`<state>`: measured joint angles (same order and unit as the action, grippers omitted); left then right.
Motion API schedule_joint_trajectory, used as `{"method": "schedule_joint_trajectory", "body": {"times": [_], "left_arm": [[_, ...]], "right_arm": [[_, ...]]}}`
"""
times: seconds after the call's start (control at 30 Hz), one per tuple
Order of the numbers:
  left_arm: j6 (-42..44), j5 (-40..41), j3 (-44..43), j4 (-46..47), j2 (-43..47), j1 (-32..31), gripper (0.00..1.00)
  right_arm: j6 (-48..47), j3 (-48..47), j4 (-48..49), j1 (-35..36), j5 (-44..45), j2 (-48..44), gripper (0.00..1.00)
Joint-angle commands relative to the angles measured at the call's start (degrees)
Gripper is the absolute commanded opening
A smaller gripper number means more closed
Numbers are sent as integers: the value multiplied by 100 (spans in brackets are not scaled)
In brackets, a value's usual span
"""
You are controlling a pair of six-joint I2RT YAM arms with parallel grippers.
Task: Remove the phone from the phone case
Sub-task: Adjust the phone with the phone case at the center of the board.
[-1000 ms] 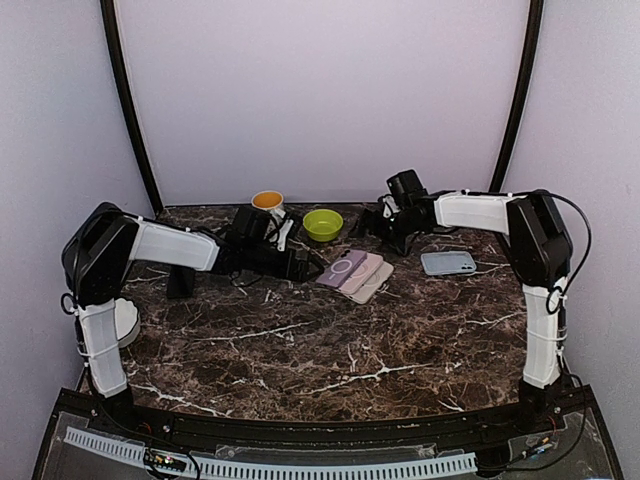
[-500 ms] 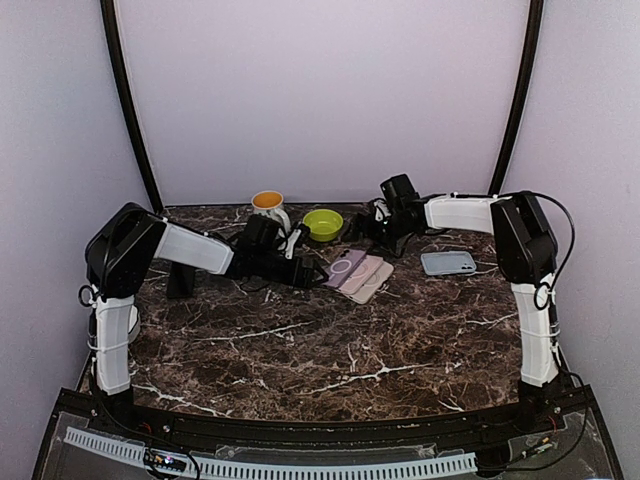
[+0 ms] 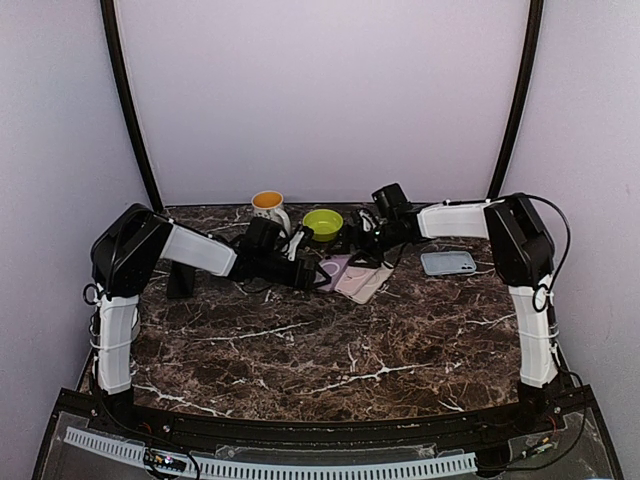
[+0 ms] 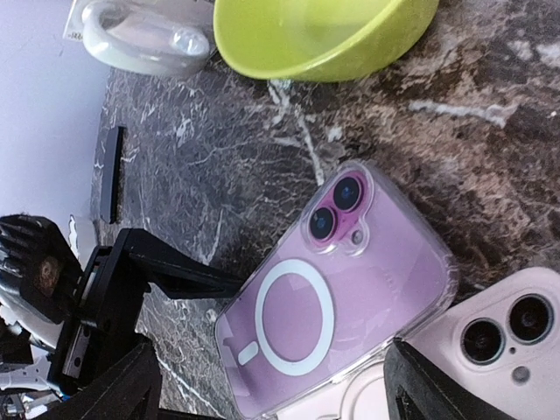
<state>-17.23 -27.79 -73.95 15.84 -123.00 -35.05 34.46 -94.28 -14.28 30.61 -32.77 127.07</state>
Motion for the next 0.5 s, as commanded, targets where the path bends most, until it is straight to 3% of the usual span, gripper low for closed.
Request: {"method": "schedule_joint_trajectory", "body": {"times": [0.0, 0.27, 0.47], "left_arm": [[35, 89, 314, 9, 238, -115, 87], [333, 1812, 442, -840, 648, -445, 89], [604, 2452, -6, -1297, 499, -678, 91]], "right_arm": [[-120, 217, 240, 235, -473, -11, 89], [-326, 454, -136, 568, -39, -288, 88], [-561, 597, -478, 560, 470, -787, 89]]}}
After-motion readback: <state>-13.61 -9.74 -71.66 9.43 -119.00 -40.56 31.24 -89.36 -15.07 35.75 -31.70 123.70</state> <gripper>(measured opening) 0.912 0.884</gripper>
